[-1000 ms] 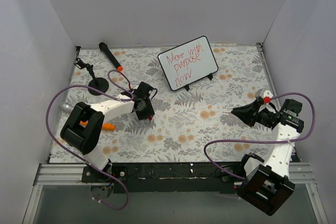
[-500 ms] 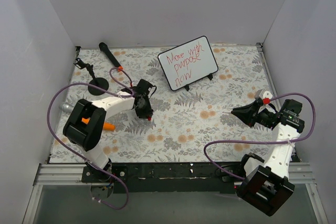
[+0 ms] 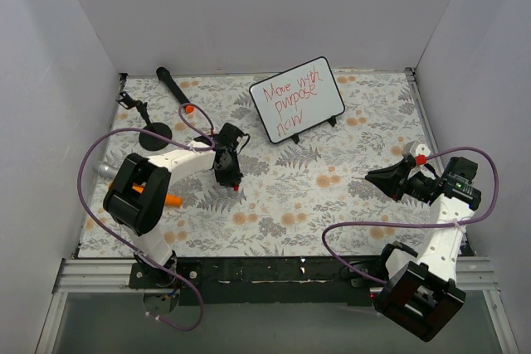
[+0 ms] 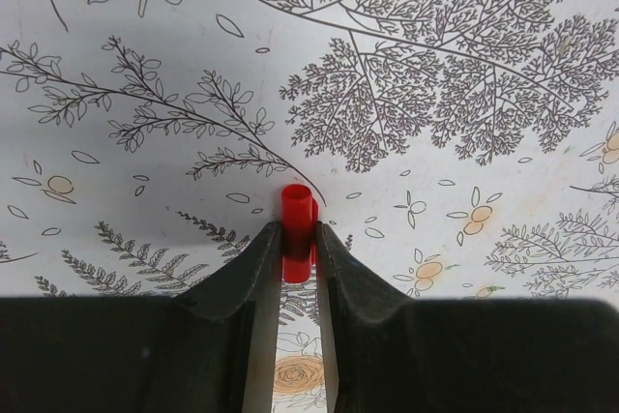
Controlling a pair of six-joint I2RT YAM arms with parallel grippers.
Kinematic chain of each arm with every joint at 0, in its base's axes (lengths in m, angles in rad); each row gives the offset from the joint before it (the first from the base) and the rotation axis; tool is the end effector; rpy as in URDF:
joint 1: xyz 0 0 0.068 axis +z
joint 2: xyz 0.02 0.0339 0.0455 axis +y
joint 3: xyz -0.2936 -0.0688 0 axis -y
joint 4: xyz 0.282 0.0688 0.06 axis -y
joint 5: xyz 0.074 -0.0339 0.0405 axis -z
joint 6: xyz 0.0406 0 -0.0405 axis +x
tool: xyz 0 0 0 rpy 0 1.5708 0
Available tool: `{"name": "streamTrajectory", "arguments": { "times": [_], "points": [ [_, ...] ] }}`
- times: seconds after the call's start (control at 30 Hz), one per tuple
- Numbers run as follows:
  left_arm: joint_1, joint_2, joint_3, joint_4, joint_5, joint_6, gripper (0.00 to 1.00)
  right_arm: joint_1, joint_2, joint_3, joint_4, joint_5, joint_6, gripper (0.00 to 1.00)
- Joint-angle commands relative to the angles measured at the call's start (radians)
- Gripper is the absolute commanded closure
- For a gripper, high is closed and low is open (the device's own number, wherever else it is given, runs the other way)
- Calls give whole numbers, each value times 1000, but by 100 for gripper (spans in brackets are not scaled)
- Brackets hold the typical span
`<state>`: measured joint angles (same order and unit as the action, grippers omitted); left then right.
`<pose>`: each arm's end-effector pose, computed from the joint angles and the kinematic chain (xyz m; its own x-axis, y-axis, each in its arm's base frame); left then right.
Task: Write a sentence on the whiteboard
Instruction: Pick up the pen cap from the center of the board.
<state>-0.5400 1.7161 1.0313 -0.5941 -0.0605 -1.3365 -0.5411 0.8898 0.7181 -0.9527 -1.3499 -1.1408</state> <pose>0.3030 -0.1788 0.1624 -0.6754 -0.7271 -0.1231 -0.6833 0.6798 -0.2665 0.1567 -0.0480 0.2778 -0.0967 -0.1742 -0.9799 -0.8062 0.5910 -0.0255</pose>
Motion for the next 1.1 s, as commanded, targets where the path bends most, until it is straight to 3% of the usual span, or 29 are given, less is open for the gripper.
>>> {"name": "streamTrajectory", "arguments": {
  "times": [0.0,0.17,0.37,0.7,1.07],
  "points": [
    [-17,46,-37,-79,7,71,90,4,-11,40,-23,-26,-17,99],
    [-18,36,-10,-50,59,151,94,4,-9,40,-21,-25,-17,99],
    [-64,51,61,-30,139,328,90,4,-5,34,-8,-25,-4,99],
    [-185,166,170,-13,99,555,88,4,1,15,28,-22,32,99],
    [-202,203,200,-82,36,556,75,4,5,-5,80,-15,82,99]
  ]
}}
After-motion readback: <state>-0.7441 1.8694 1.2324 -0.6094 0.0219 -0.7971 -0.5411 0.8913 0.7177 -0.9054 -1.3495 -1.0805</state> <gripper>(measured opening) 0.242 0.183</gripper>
